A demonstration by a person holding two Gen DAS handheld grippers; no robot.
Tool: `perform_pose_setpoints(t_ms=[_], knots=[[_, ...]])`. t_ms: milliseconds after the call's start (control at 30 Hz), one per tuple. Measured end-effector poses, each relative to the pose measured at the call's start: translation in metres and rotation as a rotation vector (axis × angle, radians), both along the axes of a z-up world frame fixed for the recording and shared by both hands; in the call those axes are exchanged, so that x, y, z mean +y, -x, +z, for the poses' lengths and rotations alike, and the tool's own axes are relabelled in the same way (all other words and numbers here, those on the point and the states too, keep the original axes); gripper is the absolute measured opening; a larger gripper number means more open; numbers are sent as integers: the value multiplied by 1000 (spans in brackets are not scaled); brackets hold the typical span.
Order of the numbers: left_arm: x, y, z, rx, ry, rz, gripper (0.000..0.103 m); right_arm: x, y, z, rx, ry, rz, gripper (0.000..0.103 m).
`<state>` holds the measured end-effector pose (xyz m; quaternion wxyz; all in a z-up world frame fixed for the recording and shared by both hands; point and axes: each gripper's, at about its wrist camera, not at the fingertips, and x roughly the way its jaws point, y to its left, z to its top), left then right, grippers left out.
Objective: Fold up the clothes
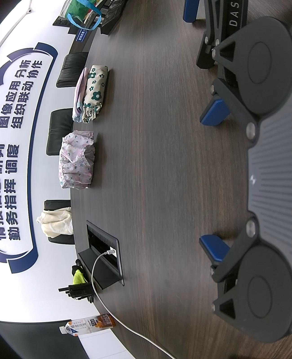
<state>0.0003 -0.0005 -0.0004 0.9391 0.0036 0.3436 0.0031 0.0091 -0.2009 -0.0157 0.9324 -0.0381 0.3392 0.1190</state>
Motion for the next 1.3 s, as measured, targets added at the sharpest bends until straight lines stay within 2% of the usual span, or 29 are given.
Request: perform_pose_setpoints(t_ms=[1300], knots=[[2,0,-1,3,0,8,103,-1,0,0,0,0,1,103]])
